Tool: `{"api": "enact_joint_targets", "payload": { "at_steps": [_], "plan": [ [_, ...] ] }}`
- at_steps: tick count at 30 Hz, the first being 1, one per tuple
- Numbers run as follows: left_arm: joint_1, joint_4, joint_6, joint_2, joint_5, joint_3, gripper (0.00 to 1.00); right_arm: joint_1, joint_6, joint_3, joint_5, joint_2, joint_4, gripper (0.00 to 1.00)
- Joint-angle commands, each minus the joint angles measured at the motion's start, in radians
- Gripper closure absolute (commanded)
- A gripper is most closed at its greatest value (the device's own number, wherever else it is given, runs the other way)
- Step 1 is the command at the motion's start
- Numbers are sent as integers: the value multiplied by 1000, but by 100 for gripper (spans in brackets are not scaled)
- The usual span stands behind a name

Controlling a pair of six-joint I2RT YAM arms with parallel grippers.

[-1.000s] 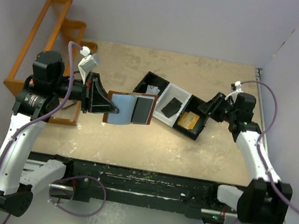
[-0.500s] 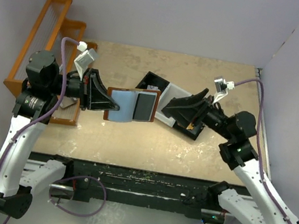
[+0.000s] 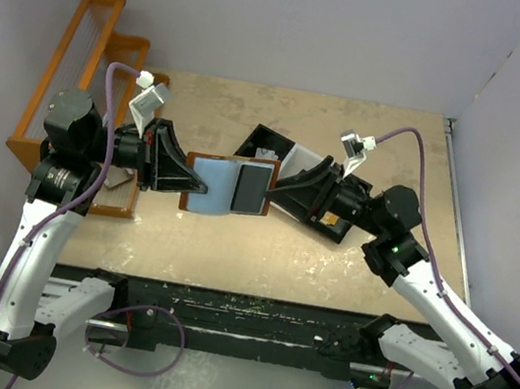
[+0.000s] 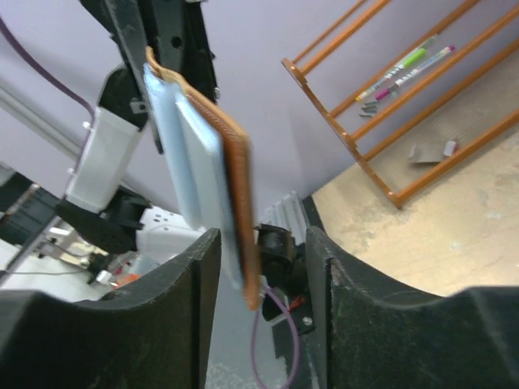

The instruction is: Take the credit cards out of the card holder

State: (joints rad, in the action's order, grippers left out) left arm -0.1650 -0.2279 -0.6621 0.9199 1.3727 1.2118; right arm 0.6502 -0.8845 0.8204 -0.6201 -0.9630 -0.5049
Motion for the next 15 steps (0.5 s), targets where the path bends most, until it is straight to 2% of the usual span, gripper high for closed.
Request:
{"api": "enact_joint_targets", "payload": {
  "at_steps": [1, 3, 6, 10, 13, 15],
  "plan": [
    [-2, 66, -31, -9, 26, 1, 100, 9, -56, 9, -38, 8, -192, 59],
    [-2, 65, -30, -9, 26, -1, 100, 11, -82, 5, -53, 6, -227, 72],
    [-2, 63, -24, -9, 28, -4, 100, 11, -97, 7, -63, 6, -239, 86],
    [-2, 55, -14, -9, 29, -6, 100, 12, -115, 11, -82, -4, -240, 87],
    [-2, 41, 7, -7, 28, -5, 100, 12, -123, 5, -91, -4, -248, 100],
    [-2, 10, 49, -6, 22, -2, 100, 12, -130, 3, -99, -3, -252, 100]
  ]
}}
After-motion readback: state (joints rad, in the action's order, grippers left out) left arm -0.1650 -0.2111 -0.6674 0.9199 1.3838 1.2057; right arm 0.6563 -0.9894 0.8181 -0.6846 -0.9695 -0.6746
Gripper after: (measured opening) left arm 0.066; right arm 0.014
